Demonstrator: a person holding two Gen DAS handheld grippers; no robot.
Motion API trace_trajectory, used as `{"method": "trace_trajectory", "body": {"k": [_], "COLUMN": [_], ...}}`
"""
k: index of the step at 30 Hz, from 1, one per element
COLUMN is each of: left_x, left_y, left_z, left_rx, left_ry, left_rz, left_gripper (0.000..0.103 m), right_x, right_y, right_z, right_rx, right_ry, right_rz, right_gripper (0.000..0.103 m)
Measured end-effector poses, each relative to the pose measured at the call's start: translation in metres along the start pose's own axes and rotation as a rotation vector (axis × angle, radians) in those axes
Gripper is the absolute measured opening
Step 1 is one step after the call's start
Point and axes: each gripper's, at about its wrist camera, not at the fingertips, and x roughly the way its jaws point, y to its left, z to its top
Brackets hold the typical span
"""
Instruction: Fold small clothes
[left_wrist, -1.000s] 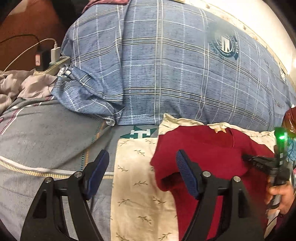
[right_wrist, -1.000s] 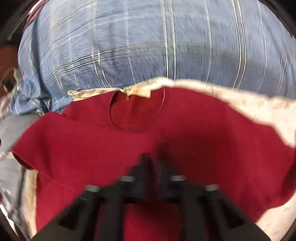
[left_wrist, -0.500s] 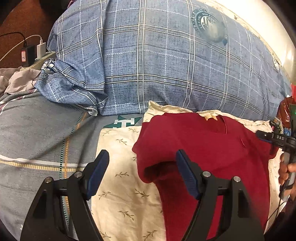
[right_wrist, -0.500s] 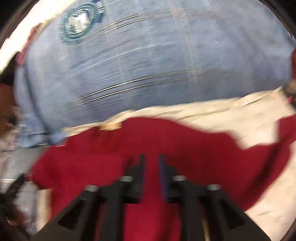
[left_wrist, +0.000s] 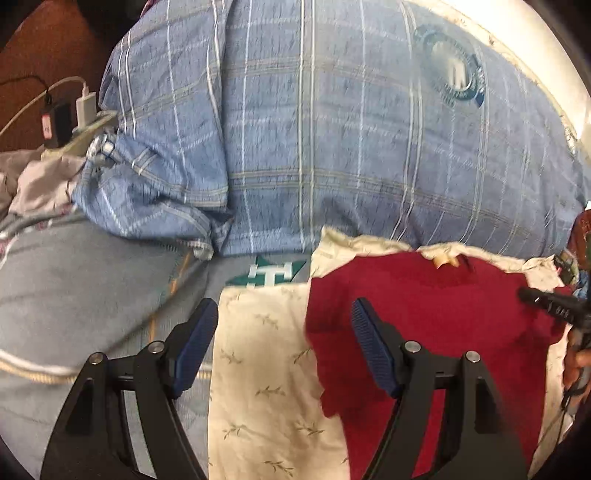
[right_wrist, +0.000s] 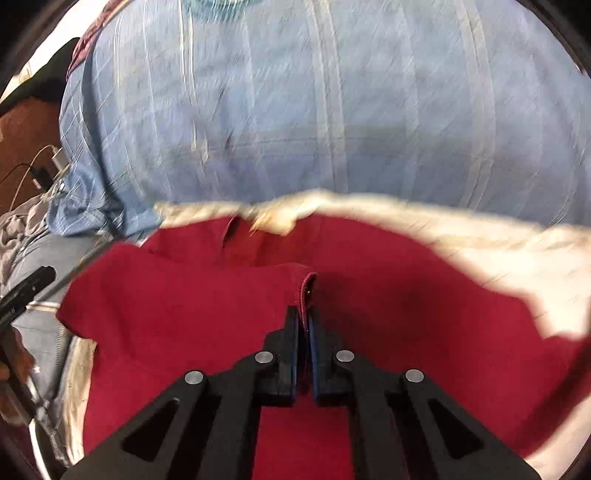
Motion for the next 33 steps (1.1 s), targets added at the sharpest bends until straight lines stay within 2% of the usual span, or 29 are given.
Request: {"method": "trace_trajectory", "body": {"k": [3,5,6,7,8,9,10,11,12,13,14,16,18,19,21,22,24,27,30,33], "left_x": [-0.009,-0.003,0.000,0.002,0.001,0.000,-0.001,0.000,0.001,0.002,0.002,0.000,0.004,0.006,0.009,0.011,0.014,0.018,0.019,0.019], "left_y": [-0.004,-0.010,-0.012,-0.015,-0.017,-0.018,-0.016,-0.012,-0.010,-0.009,-0.008,-0.006,-0.005,-0.006,-0.008,-0.008,-0.003,0.014,0.028,0.032], "left_z": [-0.006,-0.018,-0.024,-0.029,-0.039,-0.046,-0.055,-0.066,-0.072,-0.075,-0.078,-0.077,-0.074,-0.074,-0.075,-0.077,-0.082,-0.082,-0.079,-0.080], "left_rx": [0.017,0.021,0.024,0.025,0.026,0.022,0.006,-0.035,-0.047,-0.039,-0.022,-0.026,-0.056,-0.063,-0.039,-0.023,-0.016,-0.051,-0.097,-0.102], "left_ry": [-0.003,0.019,0.027,0.028,0.009,-0.005,-0.001,0.041,0.066,0.078,0.077,0.056,0.065,0.069,0.062,0.057,0.063,0.070,0.065,0.054], "left_rz": [-0.006,-0.019,-0.020,-0.019,-0.024,-0.017,0.009,0.045,0.036,0.017,0.028,0.055,0.006,-0.008,-0.001,0.015,0.022,0.024,0.010,0.005], "left_gripper": [0.074,0.074,0.074,0.074,0.074,0.074,0.074,0.074,0.074,0.074,0.074,0.074,0.074,0.074,0.074,0.074,0.074,0.074,0.074,0.074], "right_x": [-0.018,-0.004,0.002,0.011,0.016,0.016,0.005,-0.007,-0.015,-0.018,-0.020,-0.018,-0.003,0.007,0.036,0.044,0.063,0.102,0.133,0.124], "right_y": [-0.024,-0.037,-0.041,-0.043,-0.042,-0.041,-0.042,-0.044,-0.038,-0.025,-0.009,0.036,0.081,0.096,0.137,0.149,0.177,0.212,0.230,0.216], "right_z": [-0.001,-0.011,-0.017,-0.021,-0.022,-0.025,-0.029,-0.033,-0.033,-0.029,-0.024,-0.014,-0.002,0.002,0.008,0.007,0.000,-0.008,-0.006,0.007], "right_rx": [0.003,0.013,0.021,0.002,-0.017,-0.015,0.037,0.090,0.131,0.121,0.084,-0.004,-0.066,-0.087,-0.154,-0.183,-0.251,-0.285,-0.223,-0.183], "right_ry": [-0.025,0.014,0.017,0.038,0.062,0.067,0.029,0.000,-0.020,-0.029,-0.036,-0.060,-0.042,-0.014,0.056,0.078,0.145,0.209,0.271,0.258], "right_rz": [-0.135,-0.143,-0.158,-0.209,-0.247,-0.262,-0.220,-0.162,-0.062,0.036,0.117,0.202,0.298,0.329,0.328,0.323,0.347,0.326,0.379,0.461], "right_gripper": [0.004,0.006,0.009,0.013,0.023,0.024,0.024,0.030,0.036,0.049,0.052,0.052,0.052,0.048,0.046,0.037,0.025,0.015,0.013,0.013]}}
